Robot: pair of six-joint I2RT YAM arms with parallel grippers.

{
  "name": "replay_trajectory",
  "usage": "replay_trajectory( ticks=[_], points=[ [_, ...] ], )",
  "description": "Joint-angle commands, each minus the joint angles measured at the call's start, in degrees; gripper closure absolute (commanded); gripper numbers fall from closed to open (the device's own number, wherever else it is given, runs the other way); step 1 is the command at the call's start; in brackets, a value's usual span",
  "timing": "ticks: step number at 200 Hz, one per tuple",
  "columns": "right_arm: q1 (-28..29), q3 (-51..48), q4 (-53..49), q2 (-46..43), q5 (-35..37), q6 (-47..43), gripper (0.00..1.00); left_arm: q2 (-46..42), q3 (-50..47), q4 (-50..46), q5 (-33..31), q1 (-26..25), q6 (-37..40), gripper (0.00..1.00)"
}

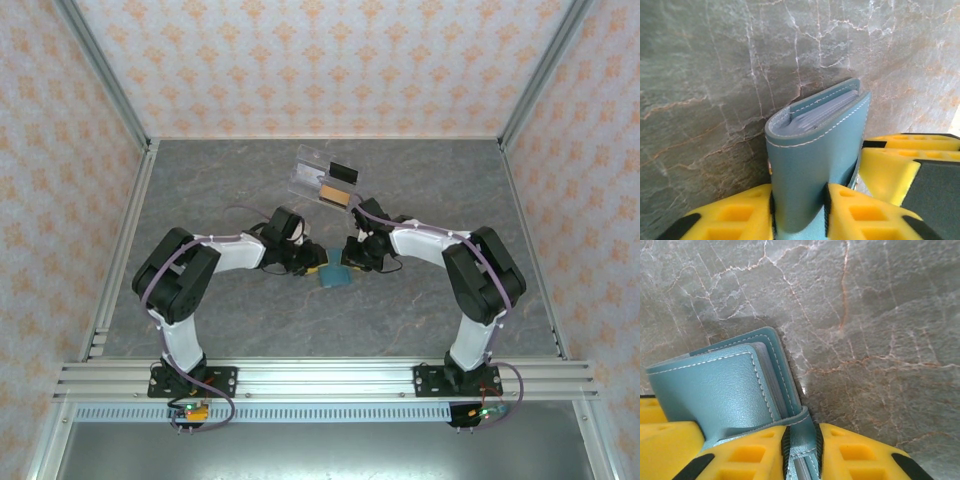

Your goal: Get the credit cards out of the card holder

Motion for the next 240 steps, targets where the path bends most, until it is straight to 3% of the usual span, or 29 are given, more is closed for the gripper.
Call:
replay_trajectory(
  ticks=[1, 23, 60, 107, 240],
  points=[
    [0.3, -2.5, 0.7, -2.0, 6.2, 2.5, 0.76, -3.2, -0.5, 4.2, 1.9, -0.4, 0.9, 0.78],
    [0.3, -4.3, 3.5, -6.4, 8.0, 4.3, 0.76, -4.1, -0.5, 3.5, 1.3, -0.5, 2.1, 0.91],
    [0.3, -7.4, 8.5, -11.1, 4.2, 5.0, 0.69, -4.7, -0.4, 2.4, 0.0, -0.4, 2.9, 1.0],
    [1.1, -5.3, 9.5, -8.4, -2.2, 3.6, 0.62, -4.8, -0.4, 2.5, -0.5, -0.6, 2.6, 1.0],
    [3.6, 0.8, -0.7, -2.8, 3.9, -1.3, 0.67, -4.6, 1.7, 0.1, -1.0, -0.9, 4.0, 1.0]
  ],
)
